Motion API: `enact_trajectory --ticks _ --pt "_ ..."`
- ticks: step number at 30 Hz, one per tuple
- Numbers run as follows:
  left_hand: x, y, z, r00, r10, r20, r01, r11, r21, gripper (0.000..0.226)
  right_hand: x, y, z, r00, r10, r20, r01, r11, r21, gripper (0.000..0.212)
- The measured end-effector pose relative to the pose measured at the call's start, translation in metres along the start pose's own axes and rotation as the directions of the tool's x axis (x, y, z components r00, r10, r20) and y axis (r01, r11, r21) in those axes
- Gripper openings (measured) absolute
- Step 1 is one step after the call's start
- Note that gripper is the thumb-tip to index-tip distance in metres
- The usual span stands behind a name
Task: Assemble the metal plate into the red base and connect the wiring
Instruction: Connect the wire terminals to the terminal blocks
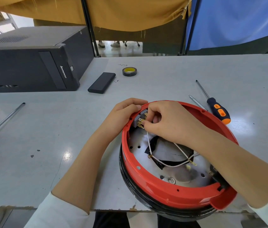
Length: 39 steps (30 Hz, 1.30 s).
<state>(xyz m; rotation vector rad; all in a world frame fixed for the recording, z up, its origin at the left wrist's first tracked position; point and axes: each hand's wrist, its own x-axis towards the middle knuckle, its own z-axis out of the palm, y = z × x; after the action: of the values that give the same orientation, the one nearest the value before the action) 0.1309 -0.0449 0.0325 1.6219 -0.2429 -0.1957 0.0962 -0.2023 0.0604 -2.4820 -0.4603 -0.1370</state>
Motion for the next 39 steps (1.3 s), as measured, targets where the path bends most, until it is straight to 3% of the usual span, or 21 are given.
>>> enact_trajectory --ticks 39 --pt "0.002 -0.0049 -0.0005 0.998 -0.016 0.053 0.018 0.999 -0.036 0.034 0.0037 0.0004 0.0015 0.999 0.048 -0.002 -0.048 0.999 0.012 0.014"
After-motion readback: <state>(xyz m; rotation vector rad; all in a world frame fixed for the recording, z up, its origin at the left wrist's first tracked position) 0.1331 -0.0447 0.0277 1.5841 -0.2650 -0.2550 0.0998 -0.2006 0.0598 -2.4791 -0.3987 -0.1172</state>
